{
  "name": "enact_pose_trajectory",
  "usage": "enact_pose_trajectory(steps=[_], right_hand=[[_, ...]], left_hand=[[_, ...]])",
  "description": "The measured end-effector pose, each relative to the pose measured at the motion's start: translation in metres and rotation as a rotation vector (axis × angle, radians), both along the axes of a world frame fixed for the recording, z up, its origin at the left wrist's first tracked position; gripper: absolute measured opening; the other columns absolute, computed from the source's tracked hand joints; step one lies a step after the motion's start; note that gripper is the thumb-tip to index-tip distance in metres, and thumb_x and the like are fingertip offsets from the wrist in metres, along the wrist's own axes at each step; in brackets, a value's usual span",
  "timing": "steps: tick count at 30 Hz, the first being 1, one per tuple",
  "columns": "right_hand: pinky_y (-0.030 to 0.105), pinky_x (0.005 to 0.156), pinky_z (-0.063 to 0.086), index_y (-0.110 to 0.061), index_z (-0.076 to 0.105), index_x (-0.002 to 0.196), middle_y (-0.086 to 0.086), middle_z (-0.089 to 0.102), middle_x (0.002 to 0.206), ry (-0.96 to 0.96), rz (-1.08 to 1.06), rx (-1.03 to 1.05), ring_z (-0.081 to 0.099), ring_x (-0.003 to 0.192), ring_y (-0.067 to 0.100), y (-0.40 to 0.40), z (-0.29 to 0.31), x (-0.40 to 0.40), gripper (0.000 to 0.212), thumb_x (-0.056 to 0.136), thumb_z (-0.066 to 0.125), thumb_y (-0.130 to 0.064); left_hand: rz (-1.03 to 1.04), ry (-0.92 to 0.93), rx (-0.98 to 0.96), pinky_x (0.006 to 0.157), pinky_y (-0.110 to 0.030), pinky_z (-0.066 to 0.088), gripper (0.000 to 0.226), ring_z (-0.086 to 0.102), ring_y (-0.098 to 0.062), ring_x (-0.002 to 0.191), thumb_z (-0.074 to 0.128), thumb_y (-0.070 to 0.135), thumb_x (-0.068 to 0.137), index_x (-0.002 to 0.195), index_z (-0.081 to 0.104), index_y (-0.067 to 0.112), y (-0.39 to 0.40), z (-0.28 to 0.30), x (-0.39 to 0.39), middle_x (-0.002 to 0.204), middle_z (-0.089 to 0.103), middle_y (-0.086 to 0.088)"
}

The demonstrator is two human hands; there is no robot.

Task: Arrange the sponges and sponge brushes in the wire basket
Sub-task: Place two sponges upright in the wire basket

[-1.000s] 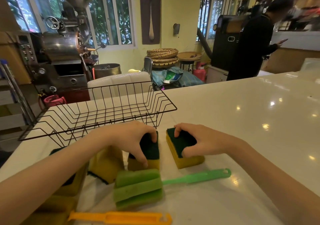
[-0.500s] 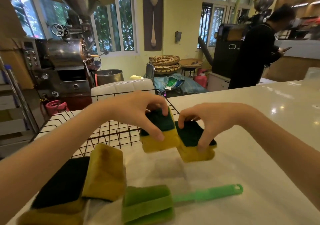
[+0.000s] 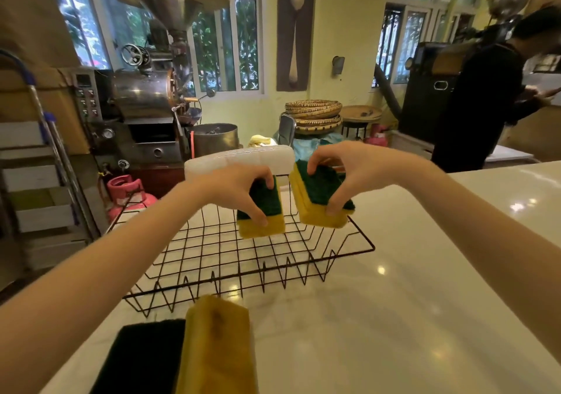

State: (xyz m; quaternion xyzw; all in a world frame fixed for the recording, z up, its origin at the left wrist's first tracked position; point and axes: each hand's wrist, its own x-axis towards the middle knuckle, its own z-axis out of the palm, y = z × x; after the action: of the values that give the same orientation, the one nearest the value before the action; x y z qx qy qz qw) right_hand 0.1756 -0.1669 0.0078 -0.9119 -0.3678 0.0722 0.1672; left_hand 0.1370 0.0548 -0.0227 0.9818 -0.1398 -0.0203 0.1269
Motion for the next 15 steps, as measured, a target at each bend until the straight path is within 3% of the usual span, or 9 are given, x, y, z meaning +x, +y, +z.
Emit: enact_pose_trajectory(steps=[5, 10, 15], right_hand=[[0.018, 0.066, 0.042, -0.030, 0.045, 0.114, -0.005, 0.039, 0.113, -0.041, 0.019, -0.076, 0.043, 0.102, 0.016, 0.033, -0.027, 0.035, 0.062, 0.063, 0.079, -0.025], [0.018, 0.065, 0.043, -0.025, 0.044, 0.117, -0.004, 0.039, 0.111, -0.038, 0.033, -0.090, 0.044, 0.102, 0.017, 0.058, -0.055, 0.053, 0.063, 0.064, 0.077, -0.016], [0.027, 0.074, 0.044, -0.021, 0.045, 0.119, 0.001, 0.042, 0.112, 0.020, 0.019, -0.211, 0.045, 0.103, 0.021, 0.072, -0.072, 0.063, 0.064, 0.064, 0.076, -0.016]], left_hand=[[0.063, 0.106, 0.038, 0.080, -0.028, 0.040, 0.059, 0.041, -0.015, 0.099, 0.073, 0.027, 0.070, 0.118, 0.040, 0.019, 0.013, -0.040, 0.035, 0.125, 0.047, -0.007], [0.068, 0.132, 0.017, 0.079, -0.026, 0.040, 0.061, 0.042, -0.014, 0.097, 0.071, 0.025, 0.071, 0.122, 0.039, 0.017, 0.024, -0.066, 0.045, 0.124, 0.050, -0.008], [0.068, 0.102, -0.056, 0.077, -0.024, 0.040, 0.060, 0.043, -0.014, 0.096, 0.071, 0.026, 0.072, 0.121, 0.040, 0.015, 0.026, -0.070, 0.043, 0.121, 0.050, -0.009]])
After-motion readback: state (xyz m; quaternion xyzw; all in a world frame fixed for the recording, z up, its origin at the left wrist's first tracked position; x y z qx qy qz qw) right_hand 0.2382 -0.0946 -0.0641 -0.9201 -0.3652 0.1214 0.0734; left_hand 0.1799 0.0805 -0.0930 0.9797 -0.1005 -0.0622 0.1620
